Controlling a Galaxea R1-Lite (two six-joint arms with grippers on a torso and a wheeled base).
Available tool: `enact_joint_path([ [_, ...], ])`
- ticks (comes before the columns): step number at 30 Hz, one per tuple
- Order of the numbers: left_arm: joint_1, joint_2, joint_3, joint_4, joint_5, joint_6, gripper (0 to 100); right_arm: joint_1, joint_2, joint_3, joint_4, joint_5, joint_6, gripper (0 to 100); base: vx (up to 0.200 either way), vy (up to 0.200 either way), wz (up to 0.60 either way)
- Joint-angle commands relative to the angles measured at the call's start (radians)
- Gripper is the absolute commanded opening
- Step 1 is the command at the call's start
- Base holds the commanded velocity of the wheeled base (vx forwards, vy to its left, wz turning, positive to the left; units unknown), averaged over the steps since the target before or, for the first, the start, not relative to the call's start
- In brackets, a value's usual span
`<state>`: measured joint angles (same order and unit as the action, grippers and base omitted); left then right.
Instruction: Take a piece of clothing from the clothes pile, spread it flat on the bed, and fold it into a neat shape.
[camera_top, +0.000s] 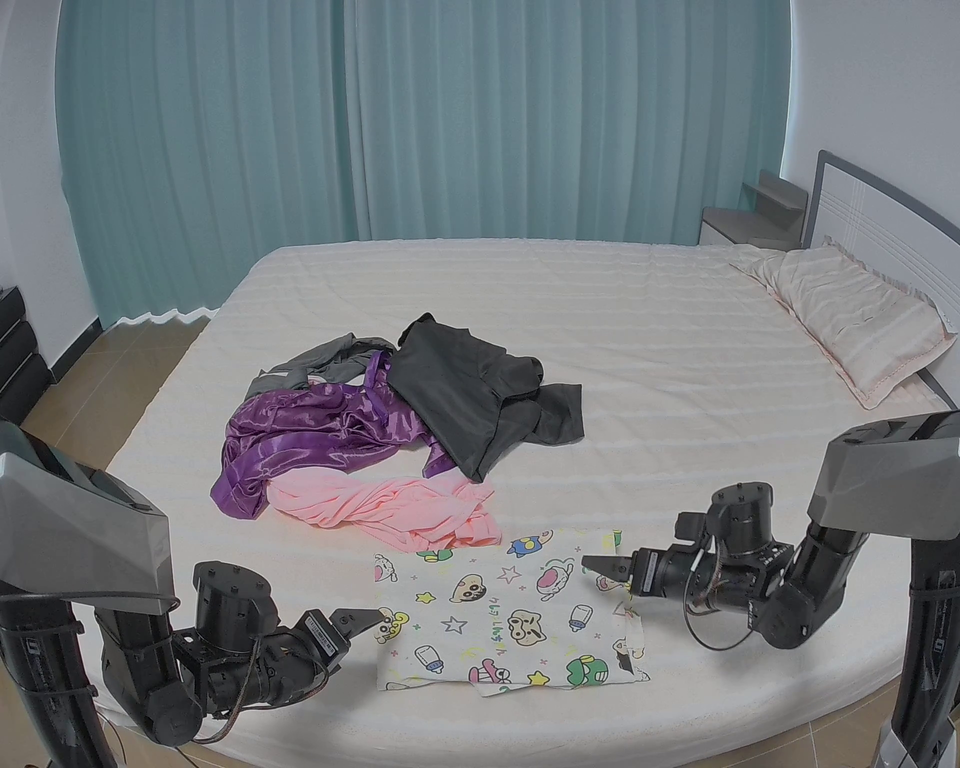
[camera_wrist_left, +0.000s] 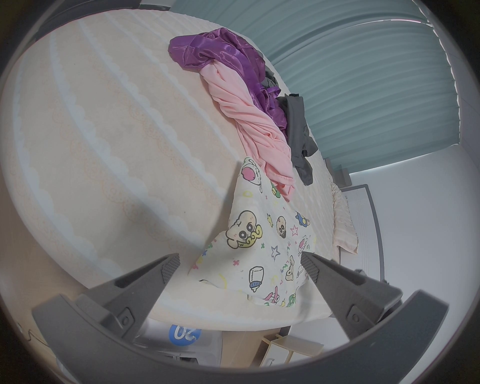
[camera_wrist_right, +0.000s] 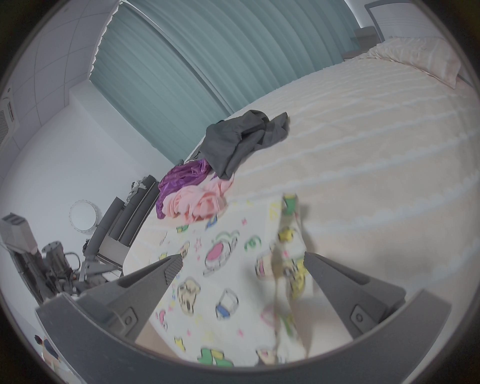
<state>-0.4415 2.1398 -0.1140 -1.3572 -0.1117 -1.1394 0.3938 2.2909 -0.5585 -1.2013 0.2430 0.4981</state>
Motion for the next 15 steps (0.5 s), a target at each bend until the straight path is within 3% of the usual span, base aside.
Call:
enact_joint_path([
  [1,-0.002,0.006,-0.003,0.0,0.009,0.0,100,-0.006,0.108,-0.225,0.134,0.001,0.01,100,0.0,0.0,0.0],
  [15,-0.002,0.006,-0.009,0.0,0.012,0.0,100,0.005,0.145,-0.327,0.215,-0.007,0.007,100,0.0,0.0,0.0],
])
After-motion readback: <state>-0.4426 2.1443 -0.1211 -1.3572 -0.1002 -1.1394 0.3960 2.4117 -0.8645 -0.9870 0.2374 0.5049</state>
